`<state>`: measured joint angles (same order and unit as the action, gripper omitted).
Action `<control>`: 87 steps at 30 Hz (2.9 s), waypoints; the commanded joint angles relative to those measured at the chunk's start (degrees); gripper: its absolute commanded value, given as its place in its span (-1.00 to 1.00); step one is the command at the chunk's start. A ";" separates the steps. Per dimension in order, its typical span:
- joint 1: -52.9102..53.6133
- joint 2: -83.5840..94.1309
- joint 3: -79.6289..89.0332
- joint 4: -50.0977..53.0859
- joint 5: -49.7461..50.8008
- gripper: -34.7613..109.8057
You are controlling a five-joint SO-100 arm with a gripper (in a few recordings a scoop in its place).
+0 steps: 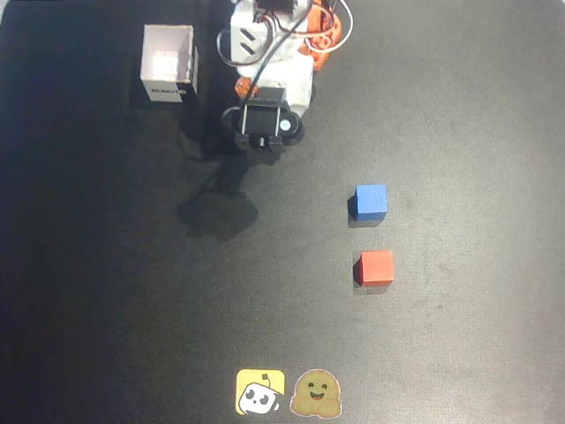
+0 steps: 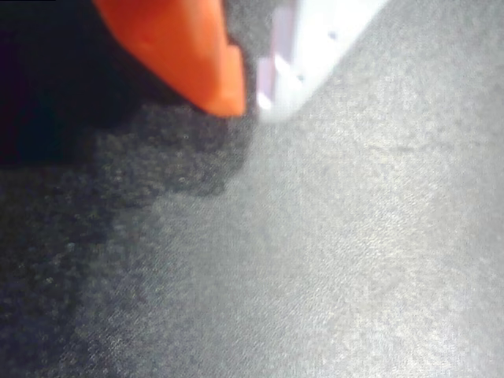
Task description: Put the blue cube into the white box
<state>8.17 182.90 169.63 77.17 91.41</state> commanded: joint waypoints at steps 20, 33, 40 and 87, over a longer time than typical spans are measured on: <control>-0.09 0.18 -0.35 0.09 -1.05 -0.52; -1.93 -2.55 -5.01 -5.36 -0.97 -0.52; -8.79 -32.61 -25.14 -12.22 2.99 -0.52; -34.19 -61.35 -27.95 -37.62 22.59 -0.24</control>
<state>-25.84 119.97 141.50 39.38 113.55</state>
